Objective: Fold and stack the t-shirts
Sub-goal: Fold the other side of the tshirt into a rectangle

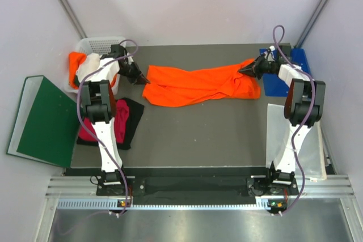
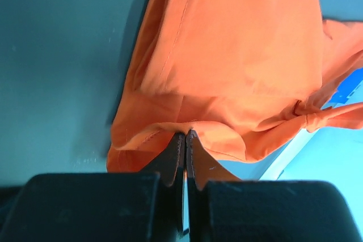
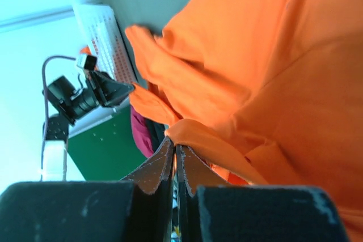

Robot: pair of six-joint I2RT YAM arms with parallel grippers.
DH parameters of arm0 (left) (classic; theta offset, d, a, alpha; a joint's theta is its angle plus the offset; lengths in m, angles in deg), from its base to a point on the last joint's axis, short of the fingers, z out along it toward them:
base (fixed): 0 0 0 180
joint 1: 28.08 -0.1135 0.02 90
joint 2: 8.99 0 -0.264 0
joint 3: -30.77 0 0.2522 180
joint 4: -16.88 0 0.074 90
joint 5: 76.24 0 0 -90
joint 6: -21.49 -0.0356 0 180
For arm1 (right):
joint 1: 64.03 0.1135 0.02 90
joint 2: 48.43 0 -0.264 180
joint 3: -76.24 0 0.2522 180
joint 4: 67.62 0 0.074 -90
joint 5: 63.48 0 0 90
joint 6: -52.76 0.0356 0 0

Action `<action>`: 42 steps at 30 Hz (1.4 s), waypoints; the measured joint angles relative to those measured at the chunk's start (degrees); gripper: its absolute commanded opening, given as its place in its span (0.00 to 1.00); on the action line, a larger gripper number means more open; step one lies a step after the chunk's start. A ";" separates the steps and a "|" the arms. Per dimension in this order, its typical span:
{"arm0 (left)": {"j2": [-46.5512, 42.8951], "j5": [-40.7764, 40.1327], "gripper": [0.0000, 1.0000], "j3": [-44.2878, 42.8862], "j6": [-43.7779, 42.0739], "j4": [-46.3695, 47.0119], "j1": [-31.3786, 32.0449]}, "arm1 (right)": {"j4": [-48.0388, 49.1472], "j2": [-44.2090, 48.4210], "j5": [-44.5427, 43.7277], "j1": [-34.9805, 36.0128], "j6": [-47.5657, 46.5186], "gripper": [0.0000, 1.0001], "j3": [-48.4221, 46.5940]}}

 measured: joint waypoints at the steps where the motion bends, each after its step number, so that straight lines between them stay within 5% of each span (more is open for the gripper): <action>1: 0.28 0.00 0.00 -0.20 0.07 0.35 0.00 | 0.59 -0.79 0.00 -0.13 0.66 0.00 -0.46; 15: 0.98 0.07 0.00 -0.98 0.33 1.03 -0.33 | 8.44 -6.08 0.57 -3.02 8.07 0.00 -7.61; 16: 1.07 0.04 0.04 -1.07 0.33 1.05 -0.33 | 8.74 -6.71 0.57 -2.99 8.59 0.00 -7.96; 20: 1.86 0.11 0.77 -1.66 0.11 2.05 -0.35 | 9.42 -9.70 0.42 -2.97 9.42 0.06 -9.77; 21: 2.16 0.15 0.84 -1.92 0.04 2.56 -0.37 | 9.53 -10.80 0.17 -2.97 9.38 0.08 -10.73; 23: 2.62 0.22 0.99 -2.64 -0.04 3.06 -0.39 | 9.35 -12.74 -0.70 -2.95 8.83 0.30 -12.46; 24: 2.71 0.26 0.99 -2.73 -0.02 3.26 -0.42 | 8.96 -13.44 -1.66 -2.93 8.26 0.50 -13.29; 27: 2.71 0.63 0.99 -2.73 0.00 3.65 -0.50 | 7.32 -13.68 -7.08 -2.43 4.09 0.88 -13.79; 29: 2.69 1.01 0.99 -2.73 -0.07 3.93 -0.59 | 7.39 -12.09 -12.44 -2.01 0.79 0.99 -12.11; 35: 1.29 1.57 0.99 -0.76 -1.05 4.48 -0.83 | 4.52 1.22 -21.42 -0.09 -5.33 1.00 -4.24; 38: -0.63 1.03 0.99 0.98 -1.42 4.61 -1.07 | 4.94 7.19 -21.22 1.03 -5.97 0.88 -2.01; 40: -2.08 0.85 0.99 1.92 -1.44 5.01 -1.77 | 5.03 10.19 -20.44 1.99 -6.03 0.67 0.50; 42: -2.73 1.20 0.99 2.62 -1.60 5.14 -2.36 | 4.90 10.64 -19.74 2.84 -6.14 0.61 2.23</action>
